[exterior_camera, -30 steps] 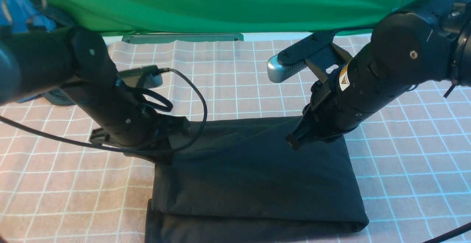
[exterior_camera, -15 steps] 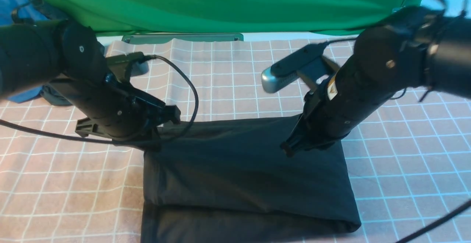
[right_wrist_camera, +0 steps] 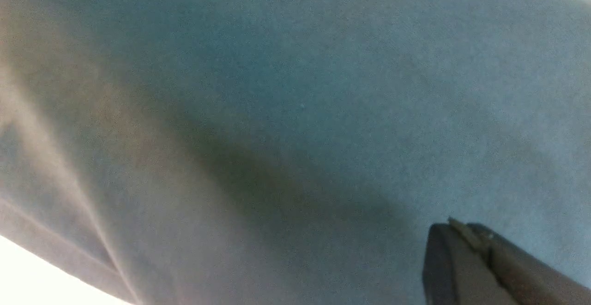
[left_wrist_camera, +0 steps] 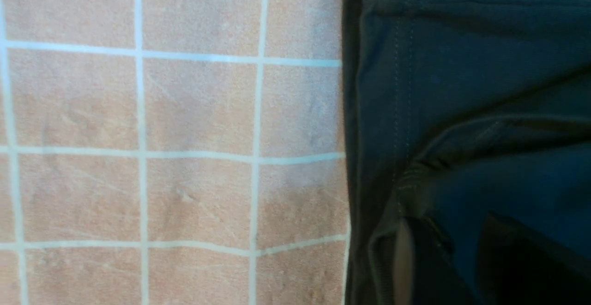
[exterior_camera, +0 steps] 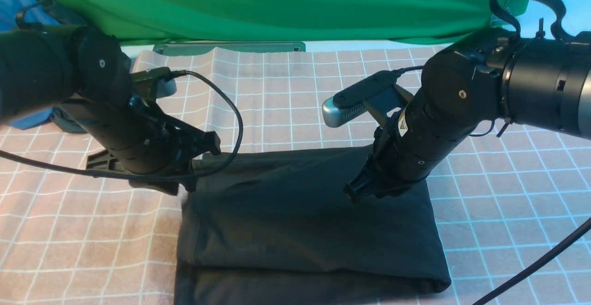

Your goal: Fold a long-sleeved shirt over a pink coffee tablecloth.

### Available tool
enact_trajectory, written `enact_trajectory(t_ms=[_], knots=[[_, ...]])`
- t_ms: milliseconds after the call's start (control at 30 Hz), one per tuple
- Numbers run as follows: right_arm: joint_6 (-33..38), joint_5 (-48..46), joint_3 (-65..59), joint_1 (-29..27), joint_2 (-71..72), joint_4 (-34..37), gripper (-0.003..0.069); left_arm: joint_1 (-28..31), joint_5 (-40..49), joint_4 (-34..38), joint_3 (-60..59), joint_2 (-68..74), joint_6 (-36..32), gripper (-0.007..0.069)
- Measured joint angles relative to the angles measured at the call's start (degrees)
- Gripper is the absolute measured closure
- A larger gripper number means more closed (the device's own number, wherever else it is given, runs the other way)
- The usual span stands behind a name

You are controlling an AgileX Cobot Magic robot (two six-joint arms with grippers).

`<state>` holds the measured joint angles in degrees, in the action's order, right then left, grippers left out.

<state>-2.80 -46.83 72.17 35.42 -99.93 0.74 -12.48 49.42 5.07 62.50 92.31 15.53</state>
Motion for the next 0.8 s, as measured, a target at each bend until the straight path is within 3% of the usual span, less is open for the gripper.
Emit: enact_trajectory(t_ms=[133,267,367,400,500,567,800], knots=[[1.06,-2.89,0.00,0.00,0.20,0.00,0.0624,0.00,1.67,-1.58,0.31,0.00,0.97,0.0246],[1.50,-4.42,0.00,0.00,2.21,-0.27,0.0624,-0.14,2.49,-0.92,2.18,0.00,0.43,0.0237],[1.98,-5.44,0.00,0.00,4.34,-0.36,0.0624,-1.32,2.54,1.06,2.94,0.00,-1.84,0.0299],[3.33,-7.18,0.00,0.00,6.10,-0.34,0.0624,-3.17,2.42,2.89,2.96,0.00,-3.38,0.0384],[5.02,-9.70,0.00,-0.39,7.92,-0.39,0.0624,-8.00,0.99,3.93,2.96,0.35,-4.40,0.0533],[5.47,-10.27,0.00,-1.02,8.39,-0.27,0.0624,-10.03,-1.23,4.08,2.96,0.90,-4.45,0.0582],[5.89,-11.52,0.00,-5.30,8.51,-0.38,0.0624,-11.74,-7.54,3.78,4.91,4.46,-3.79,0.0608]])
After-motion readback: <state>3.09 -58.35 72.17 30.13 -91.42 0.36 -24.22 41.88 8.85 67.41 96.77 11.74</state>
